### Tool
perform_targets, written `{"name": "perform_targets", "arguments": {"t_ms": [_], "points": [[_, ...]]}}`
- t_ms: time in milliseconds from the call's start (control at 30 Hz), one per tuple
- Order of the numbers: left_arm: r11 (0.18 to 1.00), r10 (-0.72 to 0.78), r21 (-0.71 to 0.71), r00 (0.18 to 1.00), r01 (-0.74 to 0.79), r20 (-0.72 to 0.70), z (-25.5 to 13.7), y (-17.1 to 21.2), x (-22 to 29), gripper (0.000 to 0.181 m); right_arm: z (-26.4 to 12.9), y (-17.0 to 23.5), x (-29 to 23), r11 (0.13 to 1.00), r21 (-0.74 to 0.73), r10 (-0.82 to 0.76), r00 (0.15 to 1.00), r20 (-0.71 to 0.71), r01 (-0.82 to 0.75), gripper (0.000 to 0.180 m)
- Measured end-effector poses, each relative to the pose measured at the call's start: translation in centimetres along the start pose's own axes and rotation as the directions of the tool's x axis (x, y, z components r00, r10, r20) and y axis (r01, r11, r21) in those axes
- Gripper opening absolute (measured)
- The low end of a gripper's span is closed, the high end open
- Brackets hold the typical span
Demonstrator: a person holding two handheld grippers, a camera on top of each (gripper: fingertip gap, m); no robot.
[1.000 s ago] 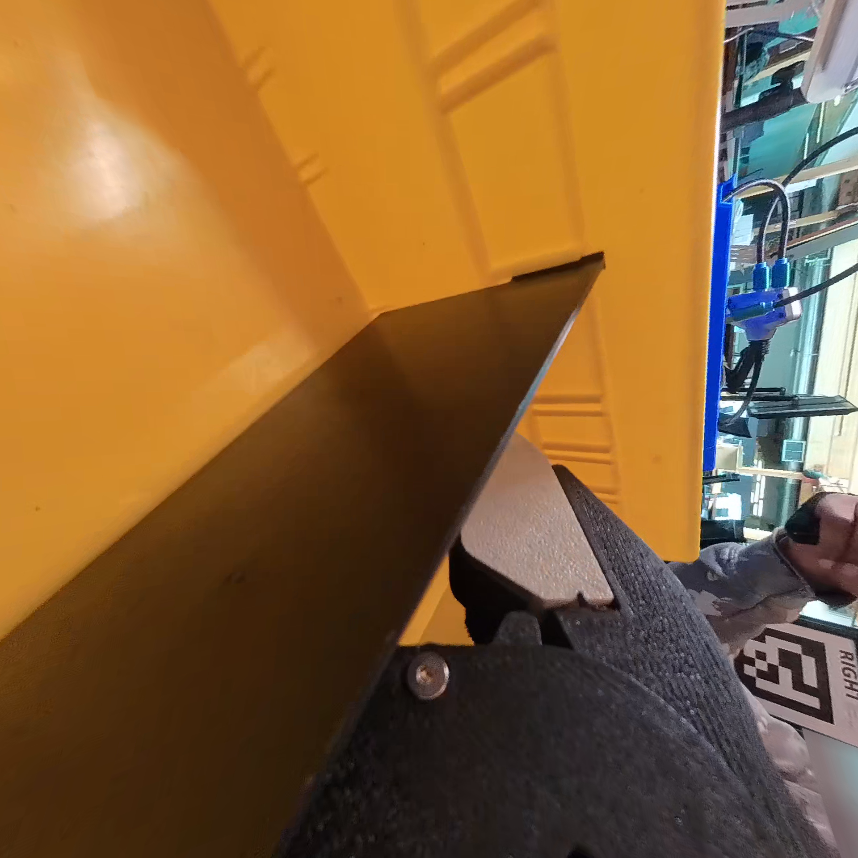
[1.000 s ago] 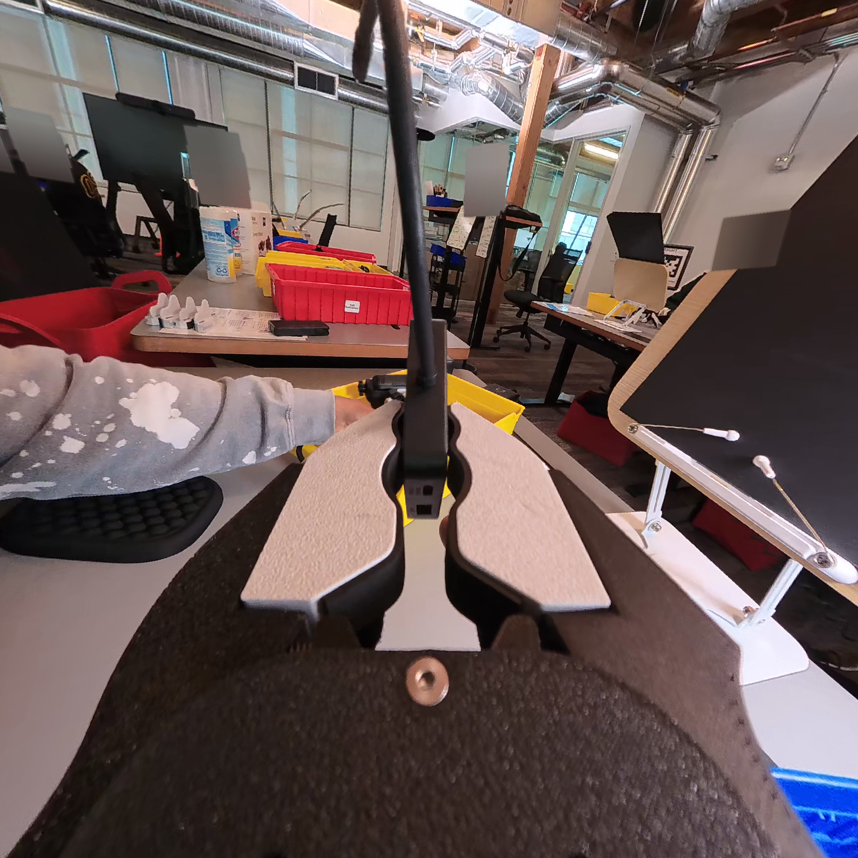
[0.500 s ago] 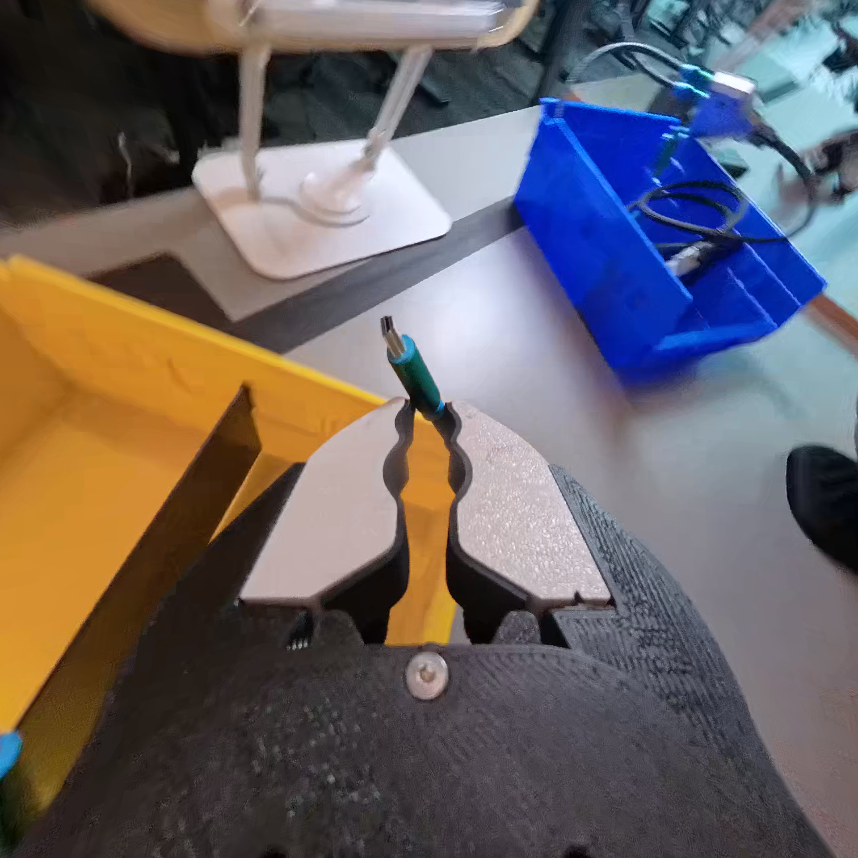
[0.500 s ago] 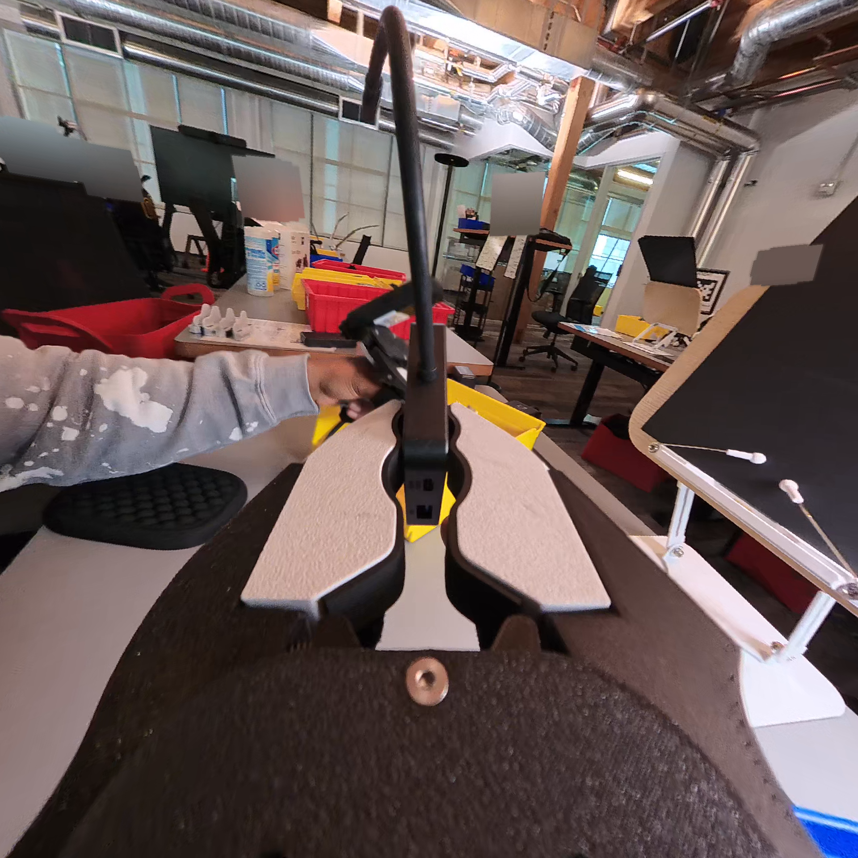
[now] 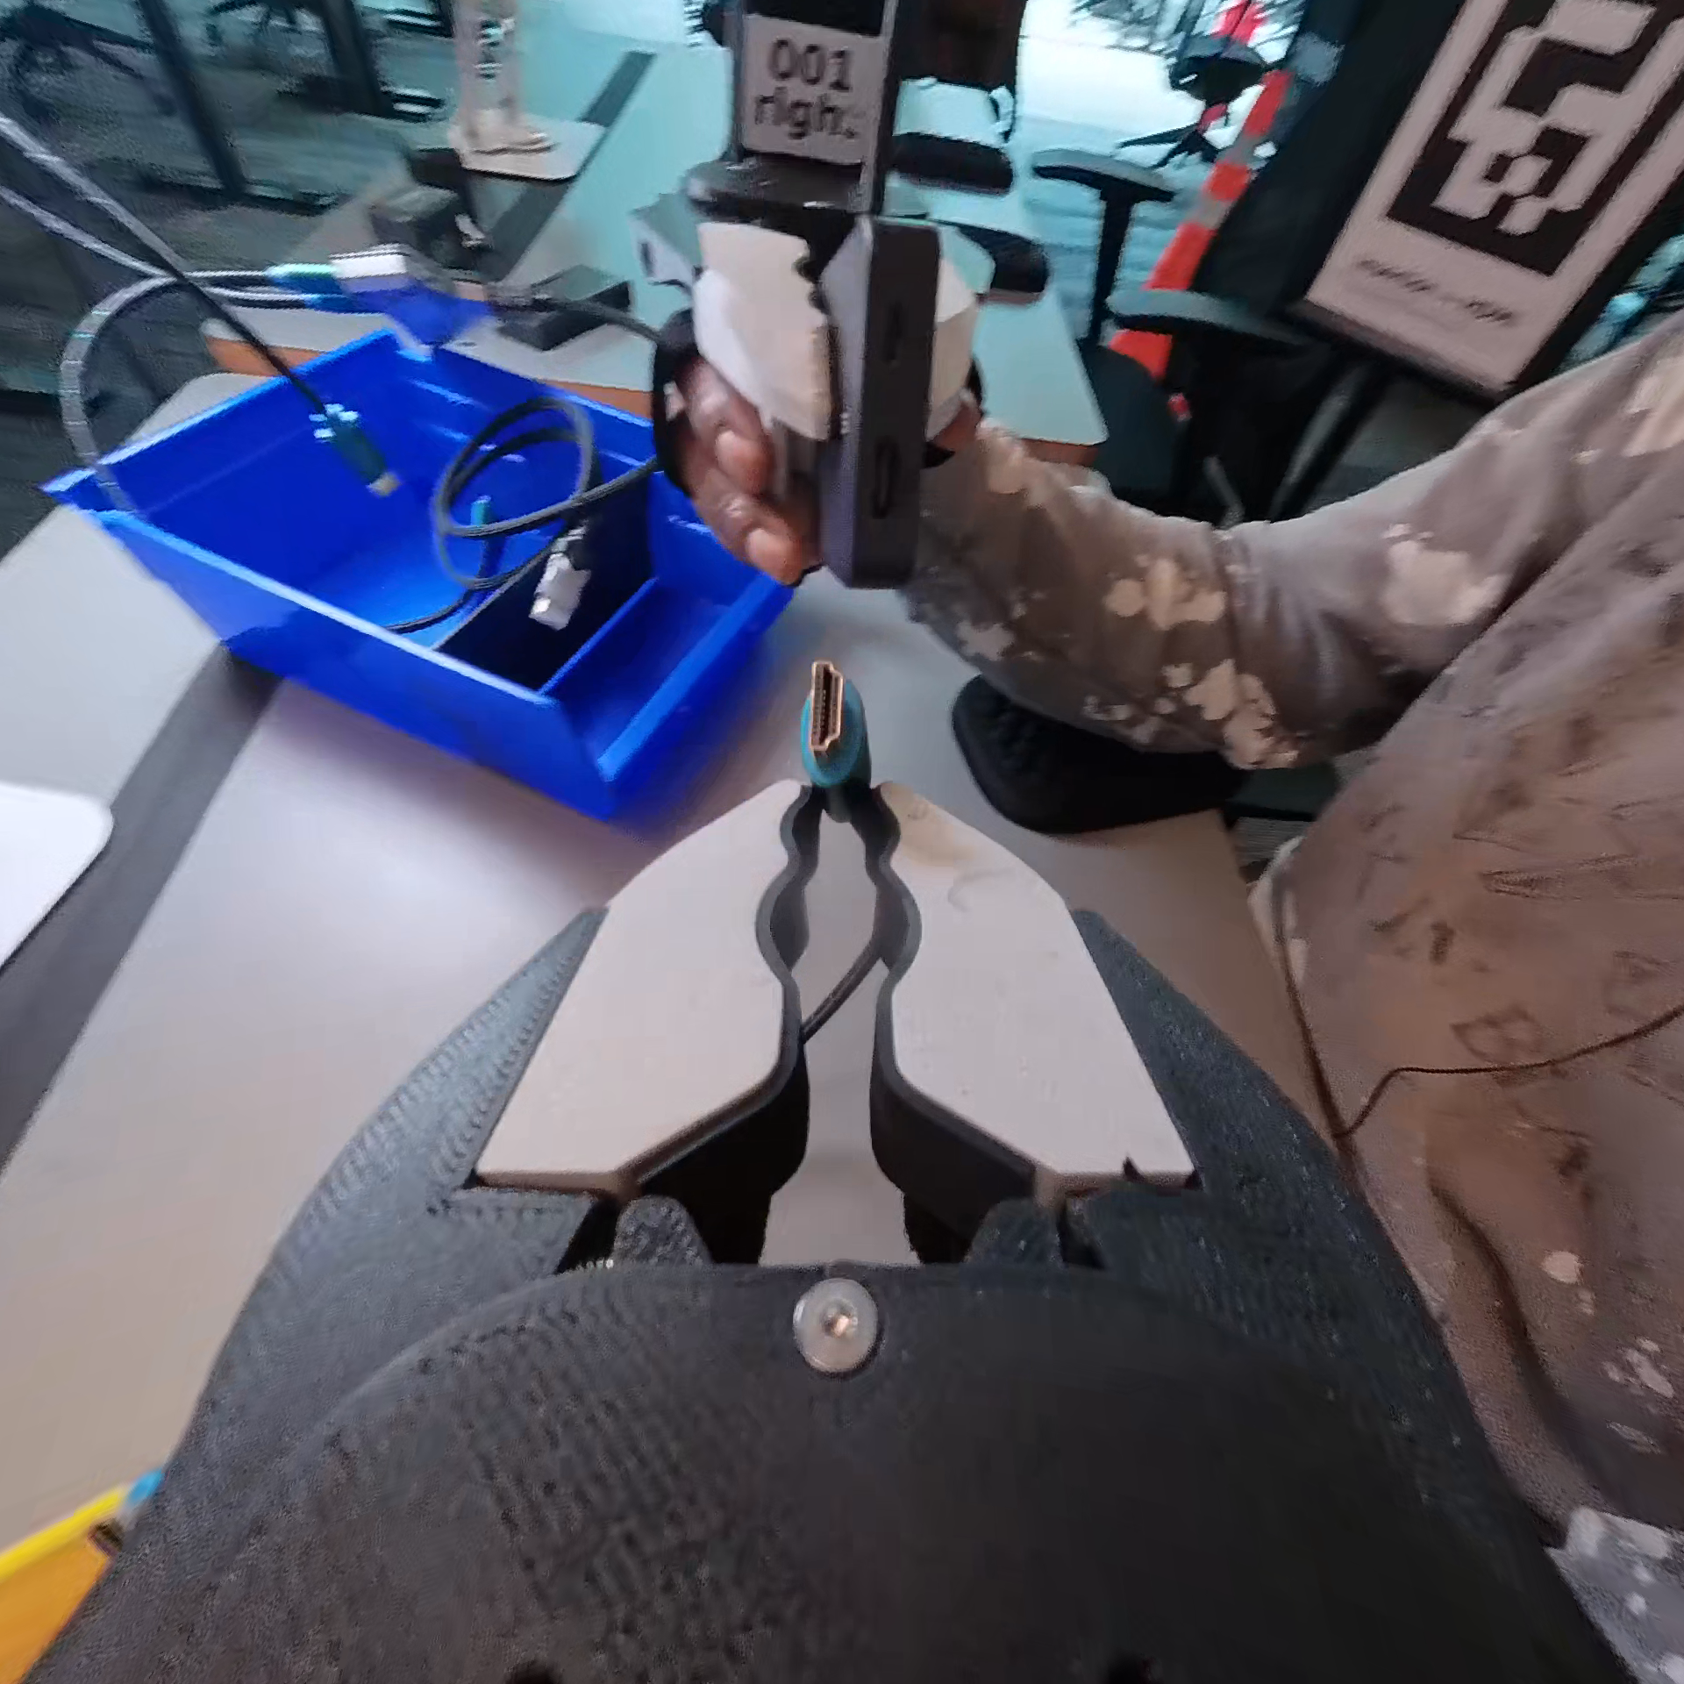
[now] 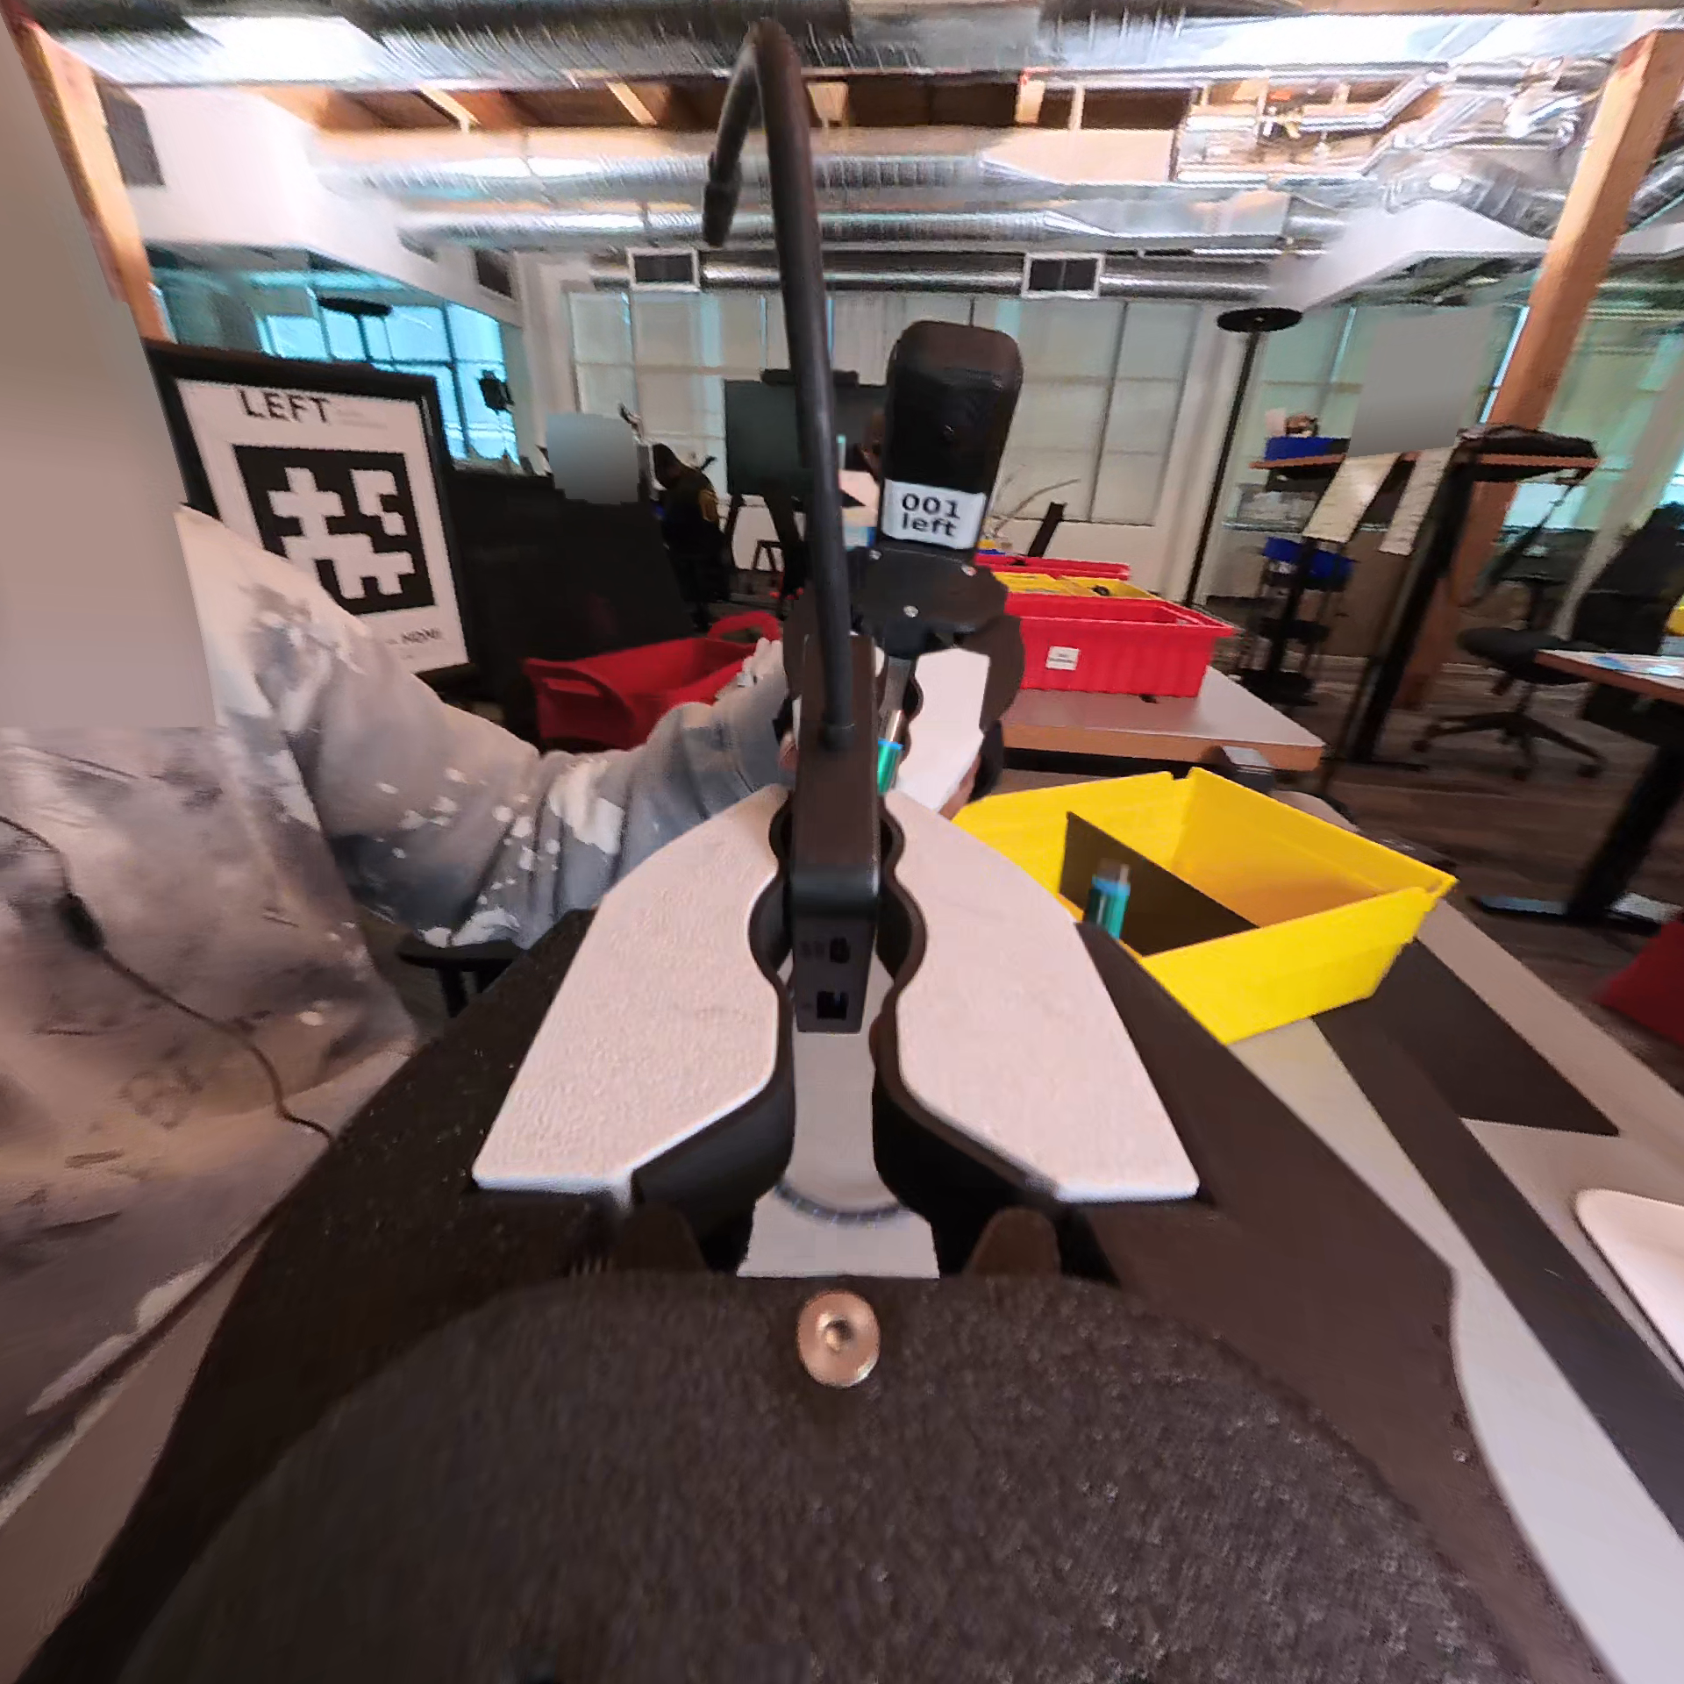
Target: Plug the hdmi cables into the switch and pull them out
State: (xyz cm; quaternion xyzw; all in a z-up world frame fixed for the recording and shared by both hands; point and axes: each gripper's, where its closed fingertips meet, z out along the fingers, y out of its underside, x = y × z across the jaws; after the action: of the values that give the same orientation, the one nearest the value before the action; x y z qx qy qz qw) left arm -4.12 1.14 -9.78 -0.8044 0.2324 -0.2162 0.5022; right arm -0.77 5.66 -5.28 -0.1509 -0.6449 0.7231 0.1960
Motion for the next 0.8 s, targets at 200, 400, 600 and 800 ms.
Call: {"name": "perform_targets", "arguments": {"t_ms": [200,400,600,800], "points": [[0.999,-0.034,-0.005,0.988,0.034,-0.153,1.9,1.4,1.3,0.01,0.0,1.0,0.6,0.998,-0.004,0.061,0.998,0.016,-0.061,0.013],[0.99,-0.058,0.119,0.989,0.074,-0.134,0.3,0.1,0.0,0.01,1.2,3.3,0.5,0.99,-0.113,0.082,0.996,0.021,-0.079,0.013],[0.954,-0.078,0.279,0.99,0.107,-0.115,-1.1,-1.5,-1.2,0.01,2.0,3.6,0.9,0.989,-0.123,0.082,0.997,-0.002,-0.082,0.013],[0.887,-0.141,0.413,0.973,0.206,-0.183,-0.8,-2.7,-1.8,0.01,2.6,3.7,1.4,0.988,-0.15,0.027,0.998,-0.055,-0.035,0.013]]}}
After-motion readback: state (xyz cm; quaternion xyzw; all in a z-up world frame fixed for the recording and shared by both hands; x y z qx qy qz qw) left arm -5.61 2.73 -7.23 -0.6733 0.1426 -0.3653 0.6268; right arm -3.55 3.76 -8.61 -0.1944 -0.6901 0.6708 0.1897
